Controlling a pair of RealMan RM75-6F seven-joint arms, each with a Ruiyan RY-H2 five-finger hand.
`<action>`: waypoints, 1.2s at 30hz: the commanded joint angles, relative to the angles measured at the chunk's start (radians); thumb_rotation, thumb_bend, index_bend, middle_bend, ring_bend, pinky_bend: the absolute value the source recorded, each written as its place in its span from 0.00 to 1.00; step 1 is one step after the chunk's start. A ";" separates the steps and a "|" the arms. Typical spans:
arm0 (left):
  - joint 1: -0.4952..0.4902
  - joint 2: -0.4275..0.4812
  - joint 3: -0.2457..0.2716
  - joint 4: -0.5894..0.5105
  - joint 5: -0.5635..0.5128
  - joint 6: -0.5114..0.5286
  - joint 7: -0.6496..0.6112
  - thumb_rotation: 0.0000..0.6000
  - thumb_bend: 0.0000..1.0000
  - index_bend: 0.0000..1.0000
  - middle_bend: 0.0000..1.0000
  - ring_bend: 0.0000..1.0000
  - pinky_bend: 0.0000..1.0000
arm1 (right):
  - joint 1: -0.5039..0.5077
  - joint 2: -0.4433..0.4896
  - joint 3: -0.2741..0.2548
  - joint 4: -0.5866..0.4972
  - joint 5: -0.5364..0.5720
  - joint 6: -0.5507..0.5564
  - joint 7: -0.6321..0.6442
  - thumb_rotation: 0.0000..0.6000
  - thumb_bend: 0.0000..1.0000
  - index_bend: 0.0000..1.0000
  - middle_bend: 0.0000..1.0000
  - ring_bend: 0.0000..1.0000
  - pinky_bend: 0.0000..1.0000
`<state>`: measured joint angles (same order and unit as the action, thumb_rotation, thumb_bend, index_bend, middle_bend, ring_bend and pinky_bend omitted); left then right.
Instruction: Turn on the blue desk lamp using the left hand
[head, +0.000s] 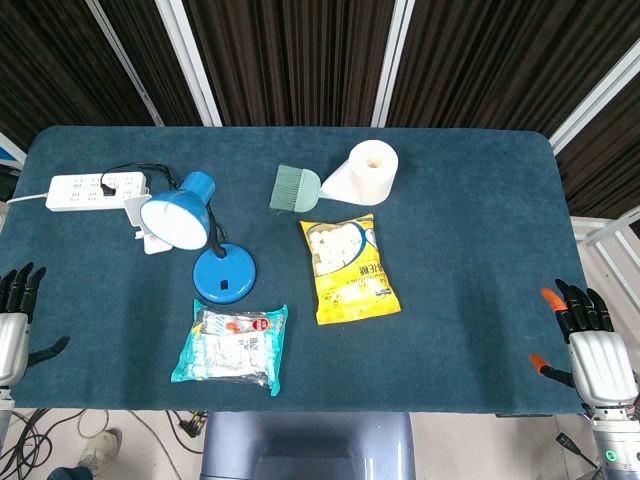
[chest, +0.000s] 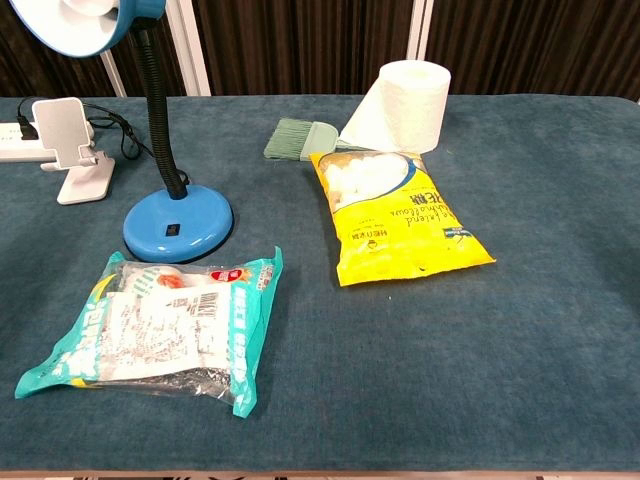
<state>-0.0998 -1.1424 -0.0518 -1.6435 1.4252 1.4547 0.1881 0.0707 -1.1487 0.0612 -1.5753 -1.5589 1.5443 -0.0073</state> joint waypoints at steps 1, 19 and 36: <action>0.000 0.001 0.000 -0.001 -0.001 0.000 0.002 1.00 0.10 0.07 0.00 0.00 0.00 | 0.000 -0.001 0.000 0.000 0.001 0.000 -0.001 1.00 0.22 0.13 0.06 0.06 0.00; -0.001 0.002 -0.001 -0.008 -0.017 -0.011 0.010 1.00 0.12 0.07 0.00 0.00 0.08 | -0.003 -0.003 0.005 -0.002 0.002 0.006 0.013 1.00 0.22 0.13 0.06 0.06 0.00; -0.059 -0.038 0.029 0.021 0.070 -0.085 -0.019 1.00 0.48 0.07 0.45 0.59 0.67 | -0.008 -0.009 0.016 -0.006 0.028 0.005 0.016 1.00 0.22 0.13 0.06 0.08 0.00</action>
<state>-0.1446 -1.1703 -0.0243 -1.6315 1.4822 1.3834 0.1749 0.0635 -1.1573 0.0755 -1.5818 -1.5322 1.5473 0.0070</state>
